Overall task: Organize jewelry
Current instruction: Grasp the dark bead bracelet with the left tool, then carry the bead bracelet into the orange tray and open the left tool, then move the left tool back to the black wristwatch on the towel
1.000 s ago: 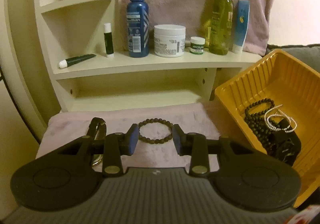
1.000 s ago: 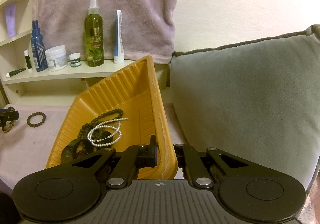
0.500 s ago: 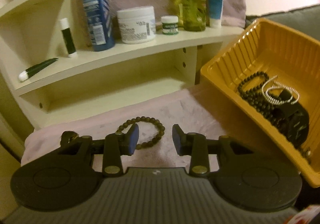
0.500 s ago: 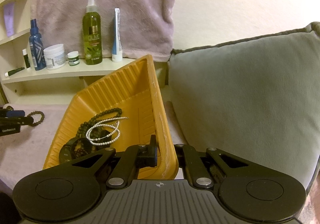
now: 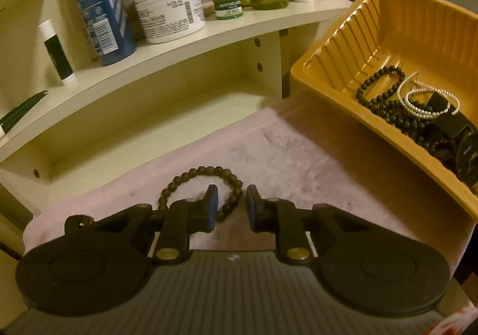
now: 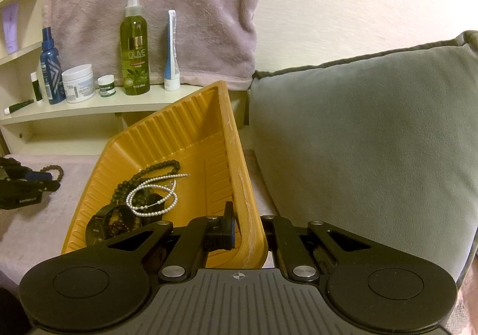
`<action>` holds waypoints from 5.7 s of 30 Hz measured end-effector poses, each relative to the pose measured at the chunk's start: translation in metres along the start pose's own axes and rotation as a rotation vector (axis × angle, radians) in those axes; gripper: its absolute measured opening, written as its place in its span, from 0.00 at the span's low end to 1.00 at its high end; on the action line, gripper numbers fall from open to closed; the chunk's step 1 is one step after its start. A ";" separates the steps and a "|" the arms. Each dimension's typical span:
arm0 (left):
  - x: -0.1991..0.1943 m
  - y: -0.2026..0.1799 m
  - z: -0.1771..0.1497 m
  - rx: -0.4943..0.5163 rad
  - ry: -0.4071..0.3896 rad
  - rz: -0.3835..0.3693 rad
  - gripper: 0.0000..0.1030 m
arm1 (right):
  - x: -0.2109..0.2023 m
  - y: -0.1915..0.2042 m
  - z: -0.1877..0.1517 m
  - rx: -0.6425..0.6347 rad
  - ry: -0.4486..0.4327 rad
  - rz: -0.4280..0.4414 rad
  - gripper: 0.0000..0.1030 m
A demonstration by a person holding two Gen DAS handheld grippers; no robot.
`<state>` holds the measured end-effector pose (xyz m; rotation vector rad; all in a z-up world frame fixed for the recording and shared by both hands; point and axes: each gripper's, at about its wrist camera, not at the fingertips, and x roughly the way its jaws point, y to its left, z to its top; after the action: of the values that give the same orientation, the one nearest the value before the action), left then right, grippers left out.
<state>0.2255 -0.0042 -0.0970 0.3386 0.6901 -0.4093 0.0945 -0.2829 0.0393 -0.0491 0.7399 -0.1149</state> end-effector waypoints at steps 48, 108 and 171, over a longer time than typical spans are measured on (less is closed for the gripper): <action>-0.098 0.001 0.011 -0.330 -0.147 -0.003 0.06 | -0.006 0.002 0.000 0.002 -0.020 0.020 0.06; -0.103 -0.129 0.053 -0.237 -0.157 -0.506 0.06 | -0.005 -0.001 -0.001 0.015 -0.023 0.028 0.06; -0.107 0.053 -0.041 -0.365 -0.132 0.268 0.82 | -0.005 -0.001 -0.001 -0.001 -0.019 0.022 0.06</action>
<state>0.1537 0.0857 -0.0464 0.0541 0.5671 -0.0462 0.0901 -0.2830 0.0415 -0.0431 0.7213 -0.0927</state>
